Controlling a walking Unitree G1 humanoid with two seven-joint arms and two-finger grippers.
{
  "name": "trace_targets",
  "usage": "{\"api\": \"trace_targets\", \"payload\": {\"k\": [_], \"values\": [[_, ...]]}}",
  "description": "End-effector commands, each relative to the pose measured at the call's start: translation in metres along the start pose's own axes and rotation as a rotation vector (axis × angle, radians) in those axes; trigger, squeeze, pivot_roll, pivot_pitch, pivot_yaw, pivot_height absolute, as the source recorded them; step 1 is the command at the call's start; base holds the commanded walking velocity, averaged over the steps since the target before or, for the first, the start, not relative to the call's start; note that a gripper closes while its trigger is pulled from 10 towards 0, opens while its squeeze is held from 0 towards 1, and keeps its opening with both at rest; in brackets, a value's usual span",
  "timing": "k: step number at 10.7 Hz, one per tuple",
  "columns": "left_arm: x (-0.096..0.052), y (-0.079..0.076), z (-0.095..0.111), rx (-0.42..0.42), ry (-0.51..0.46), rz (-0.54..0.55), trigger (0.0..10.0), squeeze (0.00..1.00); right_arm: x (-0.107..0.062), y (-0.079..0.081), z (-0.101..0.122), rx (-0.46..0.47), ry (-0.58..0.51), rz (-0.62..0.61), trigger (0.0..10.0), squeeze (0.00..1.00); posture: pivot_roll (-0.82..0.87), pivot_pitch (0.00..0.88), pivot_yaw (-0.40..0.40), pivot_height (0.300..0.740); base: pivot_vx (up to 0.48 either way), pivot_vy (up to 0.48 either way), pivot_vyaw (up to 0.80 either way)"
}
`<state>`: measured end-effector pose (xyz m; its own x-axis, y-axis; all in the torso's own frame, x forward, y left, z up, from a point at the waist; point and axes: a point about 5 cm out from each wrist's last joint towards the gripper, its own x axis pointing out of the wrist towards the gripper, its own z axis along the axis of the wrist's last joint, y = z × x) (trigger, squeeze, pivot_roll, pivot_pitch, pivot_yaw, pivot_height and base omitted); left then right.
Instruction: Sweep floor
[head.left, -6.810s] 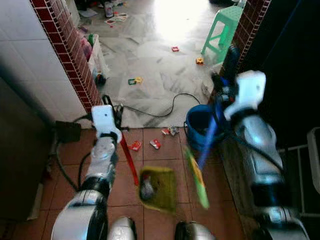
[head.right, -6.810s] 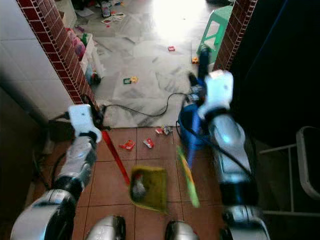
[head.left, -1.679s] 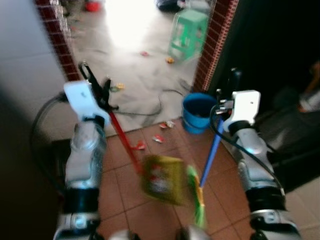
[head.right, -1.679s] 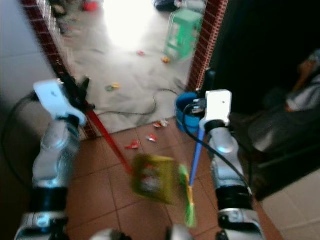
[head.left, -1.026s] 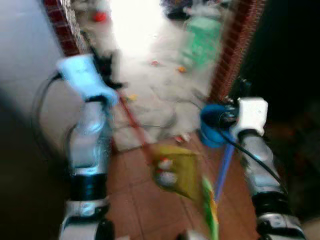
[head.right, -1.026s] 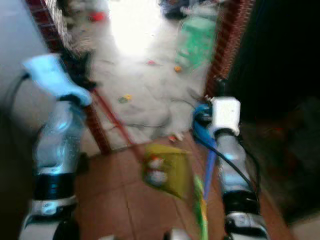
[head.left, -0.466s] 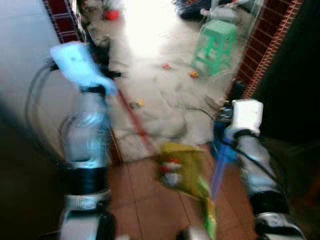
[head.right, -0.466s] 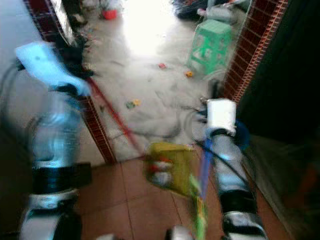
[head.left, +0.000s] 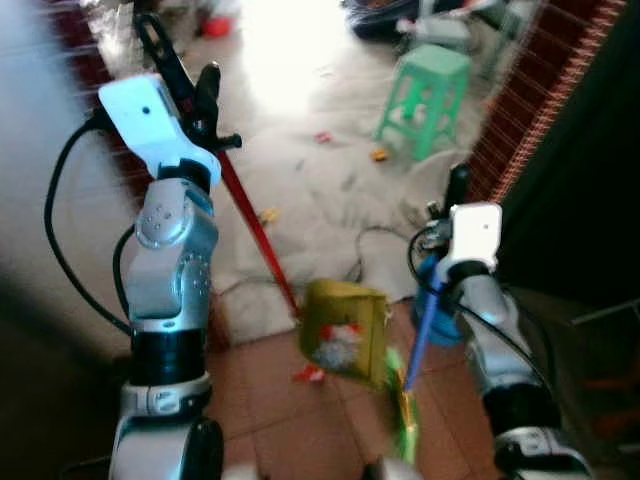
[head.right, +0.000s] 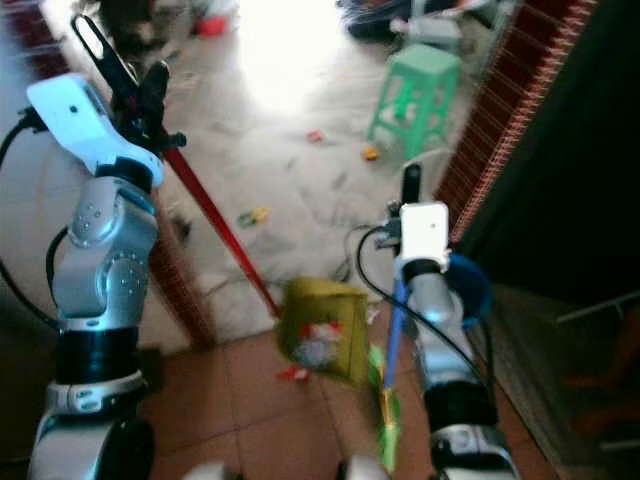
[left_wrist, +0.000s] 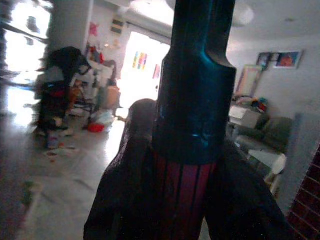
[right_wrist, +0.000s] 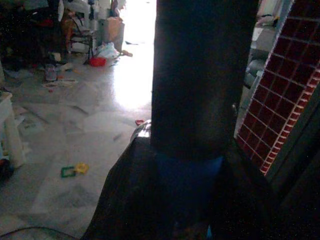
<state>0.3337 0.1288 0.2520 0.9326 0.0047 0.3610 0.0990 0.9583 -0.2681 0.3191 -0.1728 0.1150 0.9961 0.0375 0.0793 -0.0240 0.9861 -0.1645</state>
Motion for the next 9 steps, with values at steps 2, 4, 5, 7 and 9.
{"api": "trace_targets", "payload": {"k": [2, 4, 5, 7, 9], "values": [[0.002, -0.013, 0.015, -0.049, -0.068, -0.048, 10.0, 0.00, -0.004, 0.020, 0.000, -0.027, 0.001, 0.082, 10.0, 0.00, -0.02, 0.000, 0.003, 0.740, 0.268, -0.394, 0.00], [0.002, -0.012, 0.016, -0.050, -0.069, -0.043, 10.0, 0.00, -0.006, 0.030, -0.002, -0.019, 0.005, 0.118, 10.0, 0.00, -0.02, 0.000, 0.001, 0.740, 0.251, -0.405, 0.00], [0.002, -0.013, 0.017, -0.047, -0.072, -0.041, 10.0, 0.00, -0.005, 0.032, -0.002, -0.018, 0.007, 0.127, 10.0, 0.00, -0.02, 0.000, 0.001, 0.740, 0.259, -0.401, 0.00], [0.003, -0.012, 0.017, -0.044, -0.075, -0.034, 10.0, 0.00, -0.004, 0.032, -0.001, -0.021, 0.008, 0.134, 10.0, 0.00, -0.02, 0.000, 0.002, 0.740, 0.263, -0.399, 0.00], [0.005, -0.009, 0.016, -0.035, -0.079, -0.014, 10.0, 0.00, -0.005, 0.032, -0.001, -0.017, 0.009, 0.143, 10.0, 0.00, -0.02, 0.000, 0.004, 0.740, 0.296, -0.375, 0.00]]}}
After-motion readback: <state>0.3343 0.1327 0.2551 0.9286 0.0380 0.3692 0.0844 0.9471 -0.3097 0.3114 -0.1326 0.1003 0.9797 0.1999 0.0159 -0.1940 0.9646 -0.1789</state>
